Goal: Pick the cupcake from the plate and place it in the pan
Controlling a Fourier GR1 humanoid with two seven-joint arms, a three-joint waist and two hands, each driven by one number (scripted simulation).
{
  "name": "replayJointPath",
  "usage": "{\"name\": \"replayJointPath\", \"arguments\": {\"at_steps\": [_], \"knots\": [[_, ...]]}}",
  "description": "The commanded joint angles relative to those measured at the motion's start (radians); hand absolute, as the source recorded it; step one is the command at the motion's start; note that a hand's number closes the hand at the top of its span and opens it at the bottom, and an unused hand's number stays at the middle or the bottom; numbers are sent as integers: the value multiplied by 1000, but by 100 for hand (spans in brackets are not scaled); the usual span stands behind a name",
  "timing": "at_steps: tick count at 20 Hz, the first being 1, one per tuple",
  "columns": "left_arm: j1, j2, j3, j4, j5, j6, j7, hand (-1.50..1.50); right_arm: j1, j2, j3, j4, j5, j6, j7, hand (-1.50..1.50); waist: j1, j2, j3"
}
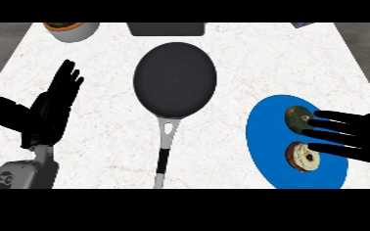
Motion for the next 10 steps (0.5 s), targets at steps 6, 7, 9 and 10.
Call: {"name": "replayJointPath", "arguments": {"at_steps": [6,7,9,10], "knots": [[-13,-21,31,-16,-18,-18,38,0,93,146,-15,-86,162,42,54,-150,6,1,0],[-35,-59,-8,6,-63,17,24,0,110,124,-23,-165,159,97,96,-150,0,1,0],[-40,-38,28,36,-41,-31,8,0,86,147,-68,-151,173,126,93,-150,4,1,0],[-38,-19,61,35,-5,-59,18,0,36,166,-62,-127,185,158,96,-150,9,2,0]]}}
